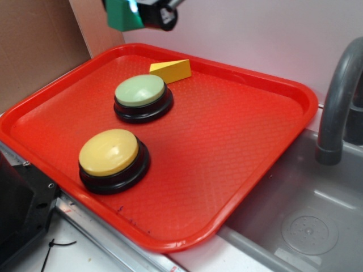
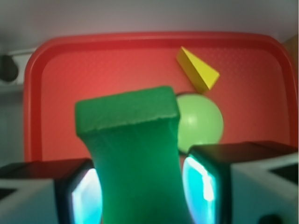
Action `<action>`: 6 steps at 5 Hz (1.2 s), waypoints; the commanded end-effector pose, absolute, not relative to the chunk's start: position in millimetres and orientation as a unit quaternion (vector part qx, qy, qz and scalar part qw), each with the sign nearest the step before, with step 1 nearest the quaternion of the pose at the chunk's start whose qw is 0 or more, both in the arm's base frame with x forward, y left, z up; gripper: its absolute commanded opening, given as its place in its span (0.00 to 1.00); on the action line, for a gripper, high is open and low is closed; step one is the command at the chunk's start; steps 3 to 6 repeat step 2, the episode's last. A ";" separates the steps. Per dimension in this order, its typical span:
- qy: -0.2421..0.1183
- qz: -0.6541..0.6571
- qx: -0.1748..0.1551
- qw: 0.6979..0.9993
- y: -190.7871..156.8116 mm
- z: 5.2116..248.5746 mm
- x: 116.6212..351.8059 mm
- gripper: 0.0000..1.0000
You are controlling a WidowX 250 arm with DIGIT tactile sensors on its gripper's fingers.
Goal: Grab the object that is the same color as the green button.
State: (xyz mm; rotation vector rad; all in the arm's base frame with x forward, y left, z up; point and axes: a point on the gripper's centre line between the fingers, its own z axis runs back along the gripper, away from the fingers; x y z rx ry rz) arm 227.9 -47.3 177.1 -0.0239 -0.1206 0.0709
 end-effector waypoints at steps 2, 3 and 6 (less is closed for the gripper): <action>-0.075 0.048 -0.011 0.996 -32.4 189.1 221.1 0.00; -0.075 0.048 -0.011 0.996 -32.4 189.1 221.1 0.00; -0.075 0.048 -0.011 0.996 -32.4 189.1 221.1 0.00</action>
